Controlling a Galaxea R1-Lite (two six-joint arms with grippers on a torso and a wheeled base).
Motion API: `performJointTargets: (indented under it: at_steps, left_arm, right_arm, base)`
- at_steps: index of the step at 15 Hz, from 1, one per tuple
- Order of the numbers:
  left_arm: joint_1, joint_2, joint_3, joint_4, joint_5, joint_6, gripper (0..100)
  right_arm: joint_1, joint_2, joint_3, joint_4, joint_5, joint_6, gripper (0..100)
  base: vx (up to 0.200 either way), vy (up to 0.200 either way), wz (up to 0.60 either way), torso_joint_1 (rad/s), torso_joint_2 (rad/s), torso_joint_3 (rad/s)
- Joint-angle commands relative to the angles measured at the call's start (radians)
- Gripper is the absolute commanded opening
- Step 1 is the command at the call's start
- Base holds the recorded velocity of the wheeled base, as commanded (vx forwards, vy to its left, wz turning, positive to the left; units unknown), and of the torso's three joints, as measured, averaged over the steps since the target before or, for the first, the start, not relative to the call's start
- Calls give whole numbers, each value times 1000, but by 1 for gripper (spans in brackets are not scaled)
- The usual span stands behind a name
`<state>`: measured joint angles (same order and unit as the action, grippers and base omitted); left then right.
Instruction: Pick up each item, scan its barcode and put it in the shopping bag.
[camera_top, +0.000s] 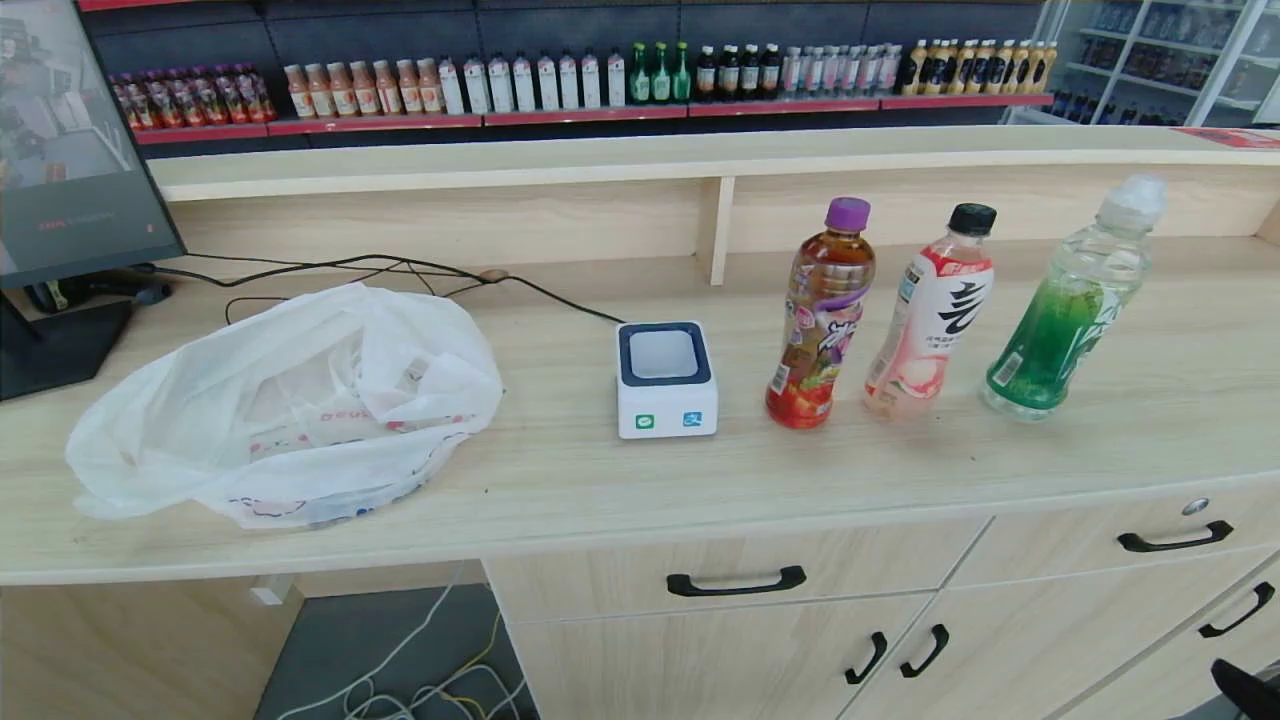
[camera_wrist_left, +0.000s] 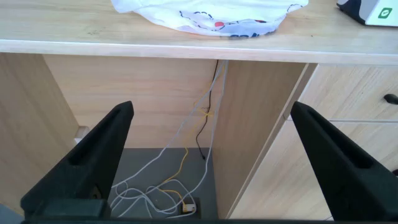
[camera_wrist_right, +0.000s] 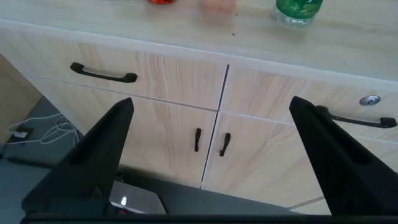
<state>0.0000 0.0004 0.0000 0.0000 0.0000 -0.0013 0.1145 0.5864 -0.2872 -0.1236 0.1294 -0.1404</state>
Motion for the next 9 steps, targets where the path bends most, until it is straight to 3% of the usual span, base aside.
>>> performJointTargets:
  at_steps: [1,3,6,8,9]
  left_arm:
    - [0,0,0,0,0,0,100]
    - [0,0,0,0,0,0,100]
    - [0,0,0,0,0,0,100]
    - [0,0,0,0,0,0,100]
    - [0,0,0,0,0,0,100]
  right_arm:
    - [39,402,-101,-195,1,-71,100]
    - [39,570,-159,-337,-4,-120,100]
    - [77,917,-277,-792,-4,-130,100]
    - [125,1035,-371,-959,-17,-44,100]
    - [163,1037,-379,-975,-60,-15,100]
  base:
    - [0,0,0,0,0,0]
    - [0,0,0,0,0,0]
    - [0,0,0,0,0,0]
    - [0,0,0,0,0,0]
    - [0,0,0,0,0,0]
